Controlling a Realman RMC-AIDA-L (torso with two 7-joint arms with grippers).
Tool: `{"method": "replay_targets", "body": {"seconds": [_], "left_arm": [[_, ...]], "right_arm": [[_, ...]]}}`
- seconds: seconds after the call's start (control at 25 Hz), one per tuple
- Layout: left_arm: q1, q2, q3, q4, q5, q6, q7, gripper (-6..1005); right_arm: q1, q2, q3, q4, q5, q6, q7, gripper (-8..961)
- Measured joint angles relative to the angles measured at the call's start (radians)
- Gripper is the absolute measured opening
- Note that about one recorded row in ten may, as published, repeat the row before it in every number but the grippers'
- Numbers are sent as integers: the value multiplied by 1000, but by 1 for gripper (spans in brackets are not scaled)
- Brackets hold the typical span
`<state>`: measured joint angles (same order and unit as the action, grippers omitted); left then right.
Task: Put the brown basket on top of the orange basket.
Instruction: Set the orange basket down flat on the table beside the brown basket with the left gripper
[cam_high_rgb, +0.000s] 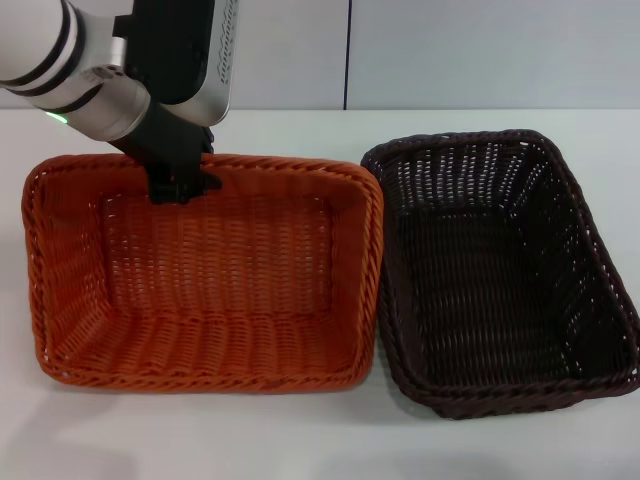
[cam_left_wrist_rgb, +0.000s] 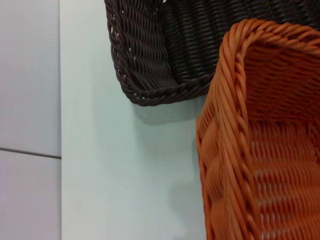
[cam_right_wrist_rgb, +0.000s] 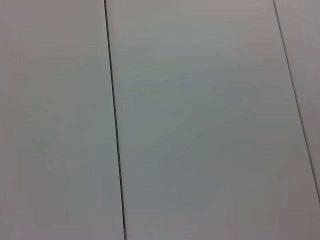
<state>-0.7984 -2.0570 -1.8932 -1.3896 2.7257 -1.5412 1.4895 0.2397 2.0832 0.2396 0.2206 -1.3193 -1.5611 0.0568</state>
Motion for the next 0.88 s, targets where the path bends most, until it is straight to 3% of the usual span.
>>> {"method": "replay_targets", "body": {"seconds": [0.72, 0.88], "left_arm": [[-43, -2, 6, 121, 16, 135, -6, 118], [-38, -3, 15, 127, 21, 164, -9, 234]], "right_arm": [[4, 0, 6, -4, 0, 3, 0, 813], [4, 0, 6, -4, 0, 3, 0, 812]]}}
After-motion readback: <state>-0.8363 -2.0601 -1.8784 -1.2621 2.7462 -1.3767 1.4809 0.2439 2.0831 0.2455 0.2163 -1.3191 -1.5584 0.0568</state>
